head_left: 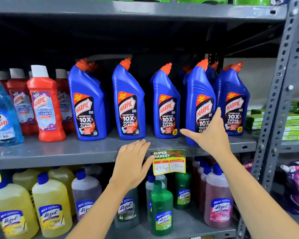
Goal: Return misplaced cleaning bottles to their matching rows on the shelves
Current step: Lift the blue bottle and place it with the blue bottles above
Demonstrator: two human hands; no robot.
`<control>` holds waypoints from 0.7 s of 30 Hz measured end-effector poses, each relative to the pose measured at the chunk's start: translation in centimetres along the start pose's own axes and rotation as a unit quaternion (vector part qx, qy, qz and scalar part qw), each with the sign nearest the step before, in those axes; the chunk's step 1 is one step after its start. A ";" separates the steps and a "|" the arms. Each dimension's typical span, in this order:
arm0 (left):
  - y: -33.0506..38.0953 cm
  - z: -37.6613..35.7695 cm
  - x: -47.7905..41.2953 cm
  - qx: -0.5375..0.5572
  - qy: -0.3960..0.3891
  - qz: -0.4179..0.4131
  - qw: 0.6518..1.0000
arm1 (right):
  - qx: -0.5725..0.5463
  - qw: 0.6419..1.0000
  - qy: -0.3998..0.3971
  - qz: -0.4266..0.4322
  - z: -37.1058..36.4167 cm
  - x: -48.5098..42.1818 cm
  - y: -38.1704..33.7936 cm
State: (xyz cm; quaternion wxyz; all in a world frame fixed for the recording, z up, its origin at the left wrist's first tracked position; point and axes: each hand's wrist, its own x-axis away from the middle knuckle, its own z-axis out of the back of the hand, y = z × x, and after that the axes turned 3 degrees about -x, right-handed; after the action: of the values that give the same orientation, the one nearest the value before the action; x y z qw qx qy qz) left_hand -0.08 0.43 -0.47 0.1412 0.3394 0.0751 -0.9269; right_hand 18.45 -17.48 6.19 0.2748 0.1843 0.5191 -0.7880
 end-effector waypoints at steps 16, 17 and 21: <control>0.2 -0.6 -0.2 0.021 0.024 0.024 0.999 | 0.090 0.993 0.072 0.011 -3.3 -2.8 1.8; 0.2 -0.6 -0.2 0.022 0.025 0.024 0.999 | 0.090 0.993 0.074 0.013 -3.4 -2.9 1.9; 0.2 -0.5 -0.1 0.023 0.027 0.023 0.999 | 0.065 0.997 0.035 0.014 -3.1 -3.6 2.4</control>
State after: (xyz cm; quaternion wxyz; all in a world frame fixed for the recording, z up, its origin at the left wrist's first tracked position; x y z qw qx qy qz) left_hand 0.39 0.36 -0.77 0.1527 0.3693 0.0500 -0.9153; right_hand 22.76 -14.50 5.36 0.2551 0.2367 0.4738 -0.8090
